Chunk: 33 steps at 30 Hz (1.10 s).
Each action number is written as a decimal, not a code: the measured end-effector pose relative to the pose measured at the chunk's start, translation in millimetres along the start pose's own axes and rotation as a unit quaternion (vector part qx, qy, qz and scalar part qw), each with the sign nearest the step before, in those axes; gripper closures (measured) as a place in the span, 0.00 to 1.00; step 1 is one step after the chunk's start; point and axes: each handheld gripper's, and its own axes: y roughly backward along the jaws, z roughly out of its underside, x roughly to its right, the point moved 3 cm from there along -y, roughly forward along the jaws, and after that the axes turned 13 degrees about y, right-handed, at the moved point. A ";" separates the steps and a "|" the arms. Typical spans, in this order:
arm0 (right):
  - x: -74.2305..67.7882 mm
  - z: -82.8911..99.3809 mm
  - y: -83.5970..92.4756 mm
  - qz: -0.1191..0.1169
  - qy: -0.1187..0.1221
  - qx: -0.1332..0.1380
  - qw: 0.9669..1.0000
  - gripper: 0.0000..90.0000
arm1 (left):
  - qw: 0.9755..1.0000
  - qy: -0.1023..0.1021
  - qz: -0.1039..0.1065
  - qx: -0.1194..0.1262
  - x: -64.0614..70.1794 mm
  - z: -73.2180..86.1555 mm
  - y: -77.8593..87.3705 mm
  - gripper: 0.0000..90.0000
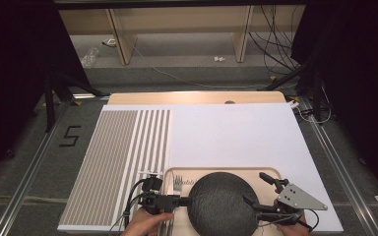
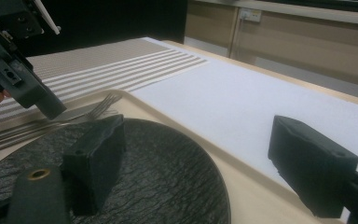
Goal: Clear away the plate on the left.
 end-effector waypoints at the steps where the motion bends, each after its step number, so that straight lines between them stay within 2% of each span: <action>1: 0.0 0.0 0.0 0.000 0.000 0.000 1.000 0.22 | 1.000 -0.004 -0.003 0.002 0.3 -0.5 1.2 0.34; 8: 0.1 0.0 0.0 0.000 -0.001 0.000 1.000 0.22 | 0.999 -0.039 -0.026 0.023 2.7 -4.0 9.1 0.33; 13: 0.1 0.0 0.1 0.000 0.000 0.000 1.000 0.22 | 0.996 -0.071 -0.036 0.045 6.2 -6.2 16.2 0.32; 17: 0.1 0.0 0.1 0.000 0.000 0.000 1.000 0.22 | 0.992 -0.102 -0.041 0.066 8.5 -8.2 22.7 0.31; 25: 0.1 0.0 0.1 0.000 0.000 0.000 1.000 0.22 | 0.984 -0.146 -0.042 0.098 13.6 -9.4 33.0 0.29; 29: 0.1 0.0 0.0 0.000 0.000 0.001 1.000 0.22 | 0.977 -0.173 -0.049 0.113 15.3 -9.2 36.0 0.28; 33: 0.1 0.0 0.0 0.000 -0.001 0.000 1.000 0.22 | 0.974 -0.186 -0.044 0.125 16.0 -9.6 39.3 0.28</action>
